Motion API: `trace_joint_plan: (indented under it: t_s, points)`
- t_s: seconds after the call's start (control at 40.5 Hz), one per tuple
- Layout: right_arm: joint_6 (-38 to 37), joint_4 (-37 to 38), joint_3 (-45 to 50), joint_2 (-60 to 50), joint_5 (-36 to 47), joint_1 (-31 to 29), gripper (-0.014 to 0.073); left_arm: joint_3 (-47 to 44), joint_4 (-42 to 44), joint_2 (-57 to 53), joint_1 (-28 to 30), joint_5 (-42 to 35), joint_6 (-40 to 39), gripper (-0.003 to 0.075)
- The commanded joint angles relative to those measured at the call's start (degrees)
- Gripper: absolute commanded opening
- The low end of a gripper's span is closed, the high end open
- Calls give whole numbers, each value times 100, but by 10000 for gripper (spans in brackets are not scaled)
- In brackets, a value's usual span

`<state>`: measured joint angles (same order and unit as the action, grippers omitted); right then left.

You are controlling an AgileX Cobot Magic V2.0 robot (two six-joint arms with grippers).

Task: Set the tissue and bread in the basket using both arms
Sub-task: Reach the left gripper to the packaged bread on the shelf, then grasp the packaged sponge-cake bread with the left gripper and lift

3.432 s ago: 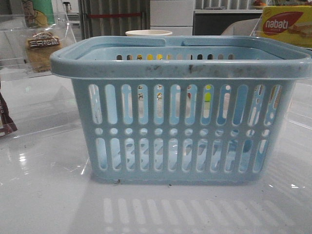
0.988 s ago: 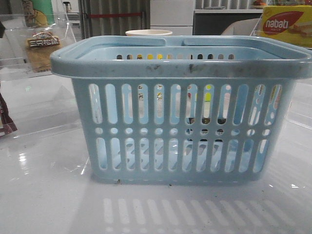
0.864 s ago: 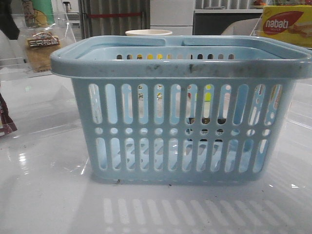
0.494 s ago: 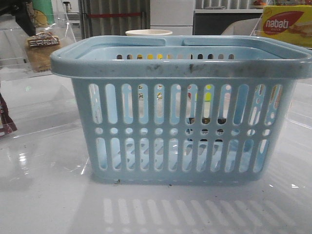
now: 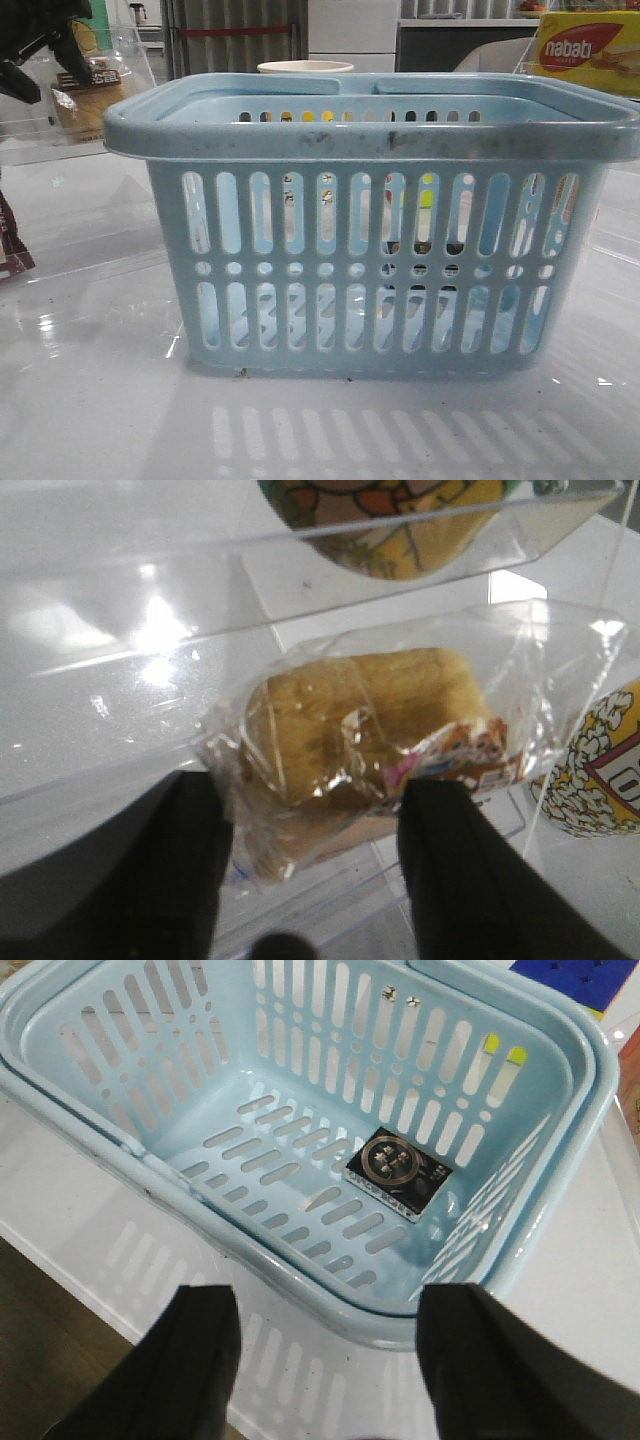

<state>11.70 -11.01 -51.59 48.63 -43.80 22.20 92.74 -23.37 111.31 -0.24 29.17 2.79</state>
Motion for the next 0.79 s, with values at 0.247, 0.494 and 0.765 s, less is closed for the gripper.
trace_joint_plan:
  t_s: [0.247, 0.494, 0.765]
  points:
    - [57, -25, -158, -28, 370, 3, 499, 219, -146, -330, 13, -372, -3, 90]
    - [57, -25, -158, -28, 370, 3, 499, 267, -146, -389, 13, -11, 7, 92]
    - [57, -25, -158, -28, 370, 3, 499, 267, -146, -897, 2, 362, 460, 92]
